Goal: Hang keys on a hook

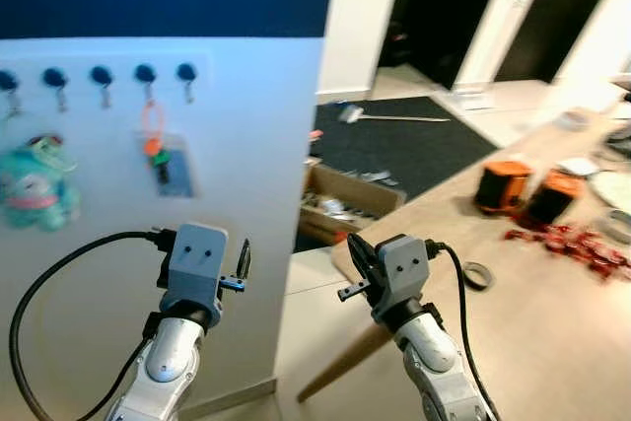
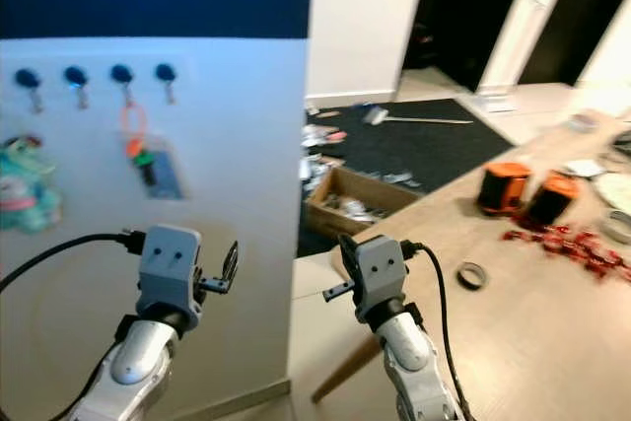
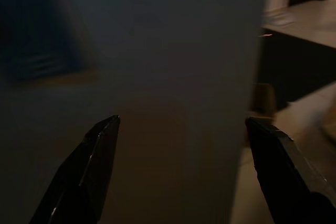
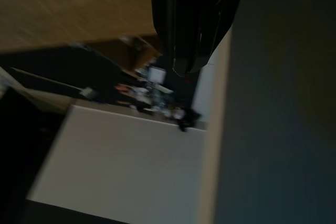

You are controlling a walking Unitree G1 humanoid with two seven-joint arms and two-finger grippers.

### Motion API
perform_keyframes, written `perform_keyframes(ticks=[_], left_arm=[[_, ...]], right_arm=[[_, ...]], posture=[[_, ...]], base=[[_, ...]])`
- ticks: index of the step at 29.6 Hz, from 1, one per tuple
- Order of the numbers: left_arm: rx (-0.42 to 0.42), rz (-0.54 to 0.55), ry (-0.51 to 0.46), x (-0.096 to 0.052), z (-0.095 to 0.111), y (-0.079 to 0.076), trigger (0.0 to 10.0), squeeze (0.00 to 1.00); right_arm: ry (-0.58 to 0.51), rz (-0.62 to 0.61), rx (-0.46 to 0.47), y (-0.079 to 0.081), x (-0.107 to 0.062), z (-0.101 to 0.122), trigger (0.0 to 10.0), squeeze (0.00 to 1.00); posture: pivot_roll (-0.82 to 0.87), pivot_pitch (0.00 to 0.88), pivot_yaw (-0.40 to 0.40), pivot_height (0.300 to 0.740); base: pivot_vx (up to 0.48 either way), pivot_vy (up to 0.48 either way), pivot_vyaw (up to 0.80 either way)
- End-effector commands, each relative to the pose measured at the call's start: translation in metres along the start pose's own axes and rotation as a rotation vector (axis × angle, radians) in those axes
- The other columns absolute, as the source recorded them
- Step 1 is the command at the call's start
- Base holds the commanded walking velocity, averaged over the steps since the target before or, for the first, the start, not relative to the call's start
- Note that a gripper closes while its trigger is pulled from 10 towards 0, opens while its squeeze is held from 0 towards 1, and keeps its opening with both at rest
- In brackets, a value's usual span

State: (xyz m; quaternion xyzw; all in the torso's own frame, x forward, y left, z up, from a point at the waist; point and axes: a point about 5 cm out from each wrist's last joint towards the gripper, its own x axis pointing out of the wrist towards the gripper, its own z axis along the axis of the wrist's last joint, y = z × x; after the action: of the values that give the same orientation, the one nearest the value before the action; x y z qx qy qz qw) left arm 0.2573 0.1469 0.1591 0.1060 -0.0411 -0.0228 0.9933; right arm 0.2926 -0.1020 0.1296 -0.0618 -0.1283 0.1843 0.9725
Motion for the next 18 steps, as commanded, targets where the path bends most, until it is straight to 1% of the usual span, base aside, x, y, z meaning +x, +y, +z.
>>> perform_keyframes(ticks=[1,18], left_arm=[[0.0,-0.003,0.004,0.0003,-0.0025,-0.0027,10.0,0.0],[0.002,-0.015,-0.006,0.004,-0.0007,-0.0044,10.0,0.0]], right_arm=[[0.022,-0.006,0.004,-0.0029,-0.0022,-0.0056,10.0,0.0],[0.022,-0.007,0.006,-0.0035,-0.0013,-0.007,10.0,0.0]], posture=[[0.19,0.076,-0.052,0.74],[0.19,0.067,-0.047,0.74]], base=[[0.0,0.0,-0.8],[0.0,0.0,-0.8]])
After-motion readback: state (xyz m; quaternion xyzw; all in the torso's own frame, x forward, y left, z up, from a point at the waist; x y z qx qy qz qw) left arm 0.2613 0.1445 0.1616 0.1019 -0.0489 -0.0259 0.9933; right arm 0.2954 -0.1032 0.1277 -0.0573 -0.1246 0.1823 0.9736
